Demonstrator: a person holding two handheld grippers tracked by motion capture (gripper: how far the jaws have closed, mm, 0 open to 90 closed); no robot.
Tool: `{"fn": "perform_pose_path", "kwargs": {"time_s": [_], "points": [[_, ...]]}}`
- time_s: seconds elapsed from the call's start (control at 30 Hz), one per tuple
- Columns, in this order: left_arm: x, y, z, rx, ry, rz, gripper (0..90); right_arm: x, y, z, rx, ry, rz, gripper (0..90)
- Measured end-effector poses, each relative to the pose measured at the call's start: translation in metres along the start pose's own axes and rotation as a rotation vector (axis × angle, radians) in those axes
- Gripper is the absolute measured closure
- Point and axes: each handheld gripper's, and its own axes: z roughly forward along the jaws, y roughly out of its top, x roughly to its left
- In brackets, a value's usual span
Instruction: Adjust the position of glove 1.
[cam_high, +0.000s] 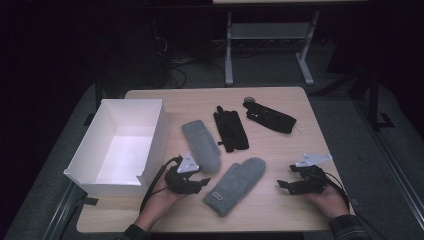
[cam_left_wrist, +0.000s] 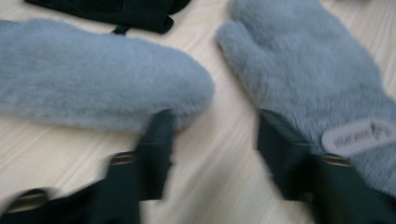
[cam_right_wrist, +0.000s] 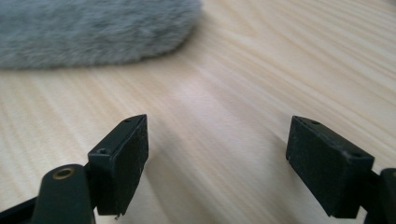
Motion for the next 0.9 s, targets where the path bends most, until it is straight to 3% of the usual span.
{"fn": "perform_pose_path", "kwargs": {"time_s": [0.17, 0.3, 0.4, 0.5, 0.6, 0.8, 0.9], "points": [[0.014, 0.018, 0.004, 0.037, 0.055, -0.036, 89.4, 0.001, -0.002, 0.004, -0.022, -0.036, -0.017, 14.3], [0.033, 0.033, 0.017, 0.079, 0.101, -0.063, 89.5, 0.001, -0.004, 0.005, -0.035, -0.037, -0.013, 14.0], [0.042, 0.035, 0.028, 0.111, 0.132, -0.089, 89.5, 0.001, -0.004, 0.005, -0.034, -0.039, -0.012, 14.0], [0.046, 0.032, 0.038, 0.137, 0.120, -0.088, 89.5, 0.001, -0.004, 0.005, -0.035, -0.039, -0.012, 14.0], [0.044, 0.033, 0.046, 0.139, 0.107, -0.087, 89.5, 0.001, -0.004, 0.005, -0.035, -0.039, -0.012, 14.1], [0.030, 0.039, 0.069, 0.195, 0.049, -0.038, 89.5, 0.001, -0.004, 0.005, -0.035, -0.039, -0.011, 14.1], [0.025, 0.044, 0.075, 0.186, 0.038, -0.014, 89.5, 0.001, -0.004, 0.005, -0.035, -0.039, -0.011, 14.2]]}}
